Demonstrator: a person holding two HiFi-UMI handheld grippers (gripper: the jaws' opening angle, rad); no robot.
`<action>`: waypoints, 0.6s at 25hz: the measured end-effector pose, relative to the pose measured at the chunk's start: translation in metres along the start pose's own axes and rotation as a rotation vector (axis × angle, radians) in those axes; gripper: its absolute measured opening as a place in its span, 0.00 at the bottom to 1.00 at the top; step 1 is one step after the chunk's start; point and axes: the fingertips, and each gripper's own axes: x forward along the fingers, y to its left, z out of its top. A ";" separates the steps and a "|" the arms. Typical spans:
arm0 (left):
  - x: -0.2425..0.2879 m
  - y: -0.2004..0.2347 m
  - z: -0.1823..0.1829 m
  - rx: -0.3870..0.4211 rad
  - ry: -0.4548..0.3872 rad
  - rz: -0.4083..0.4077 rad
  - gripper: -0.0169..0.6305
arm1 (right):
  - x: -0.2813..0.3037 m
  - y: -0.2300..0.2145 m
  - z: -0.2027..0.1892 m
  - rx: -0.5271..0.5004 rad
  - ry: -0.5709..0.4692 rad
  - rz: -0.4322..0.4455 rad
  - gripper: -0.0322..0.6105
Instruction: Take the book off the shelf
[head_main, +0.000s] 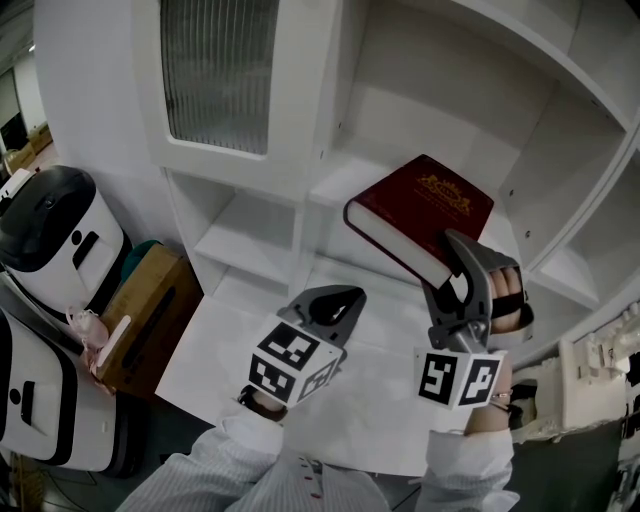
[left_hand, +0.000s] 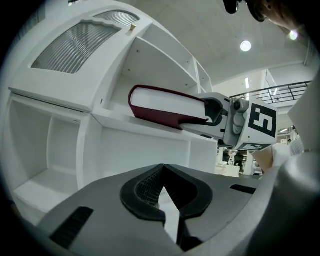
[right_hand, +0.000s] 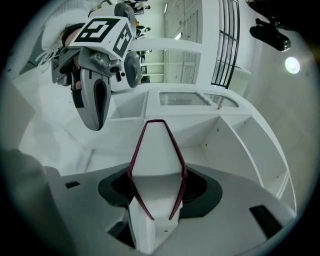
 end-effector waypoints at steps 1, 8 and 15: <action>-0.002 -0.002 0.001 0.001 -0.002 -0.002 0.04 | -0.002 0.000 0.001 -0.001 0.005 0.000 0.40; -0.019 -0.018 0.004 0.011 -0.014 -0.028 0.04 | -0.029 -0.006 0.008 0.004 0.048 -0.004 0.40; -0.038 -0.053 0.001 0.010 -0.023 -0.084 0.04 | -0.075 -0.006 0.011 0.006 0.109 -0.019 0.40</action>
